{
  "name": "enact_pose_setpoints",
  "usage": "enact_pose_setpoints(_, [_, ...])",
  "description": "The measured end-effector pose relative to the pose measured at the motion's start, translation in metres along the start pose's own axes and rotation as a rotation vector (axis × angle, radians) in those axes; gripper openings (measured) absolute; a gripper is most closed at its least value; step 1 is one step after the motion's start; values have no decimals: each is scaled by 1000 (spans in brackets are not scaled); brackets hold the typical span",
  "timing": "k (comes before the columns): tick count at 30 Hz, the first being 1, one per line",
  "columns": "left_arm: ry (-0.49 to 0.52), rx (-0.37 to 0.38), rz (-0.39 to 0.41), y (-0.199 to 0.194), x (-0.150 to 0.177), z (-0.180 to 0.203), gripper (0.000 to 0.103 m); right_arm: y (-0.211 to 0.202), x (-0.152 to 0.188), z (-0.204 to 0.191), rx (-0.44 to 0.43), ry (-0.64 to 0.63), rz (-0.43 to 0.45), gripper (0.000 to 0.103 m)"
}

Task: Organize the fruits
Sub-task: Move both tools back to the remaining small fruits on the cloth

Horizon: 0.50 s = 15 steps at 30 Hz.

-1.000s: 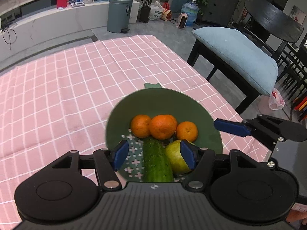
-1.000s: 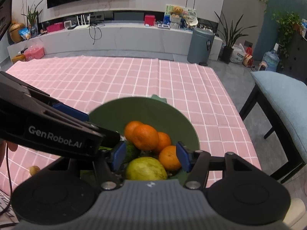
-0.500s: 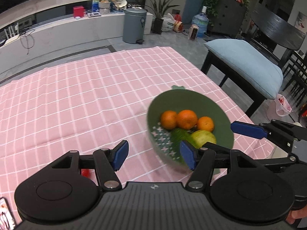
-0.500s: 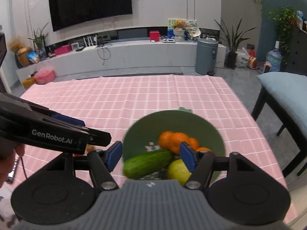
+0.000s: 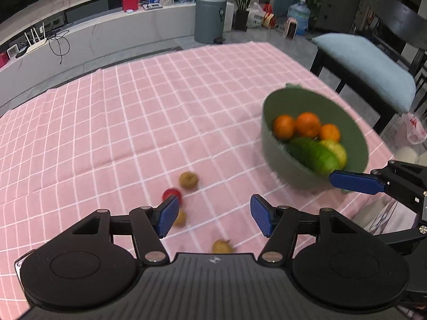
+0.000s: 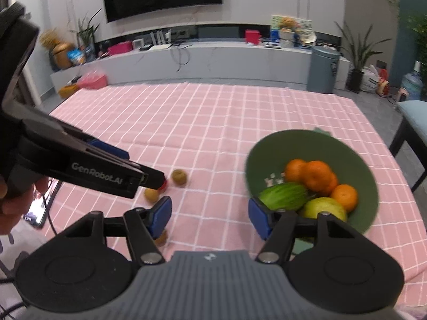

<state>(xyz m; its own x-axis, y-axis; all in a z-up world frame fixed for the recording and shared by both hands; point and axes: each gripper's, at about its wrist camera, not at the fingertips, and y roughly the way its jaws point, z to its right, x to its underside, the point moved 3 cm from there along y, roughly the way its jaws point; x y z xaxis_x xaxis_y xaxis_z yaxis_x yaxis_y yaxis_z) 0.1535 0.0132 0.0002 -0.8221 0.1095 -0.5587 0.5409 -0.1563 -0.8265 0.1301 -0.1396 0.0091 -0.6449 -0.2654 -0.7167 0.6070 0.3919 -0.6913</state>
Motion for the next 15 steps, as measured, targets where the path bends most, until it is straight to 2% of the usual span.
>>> enact_pose_setpoints(6, [-38,19,-29,8,15,-21,71,21,5,-21,-22,-62,-41,44])
enact_pose_setpoints(12, [-95,23,-64,19,32,-41,62,48,8,-27,-51,-62,-97,33])
enact_pose_setpoints(15, [-131,22,-86,24,40,-50,58,60,9,-33,-81,-59,-119,31])
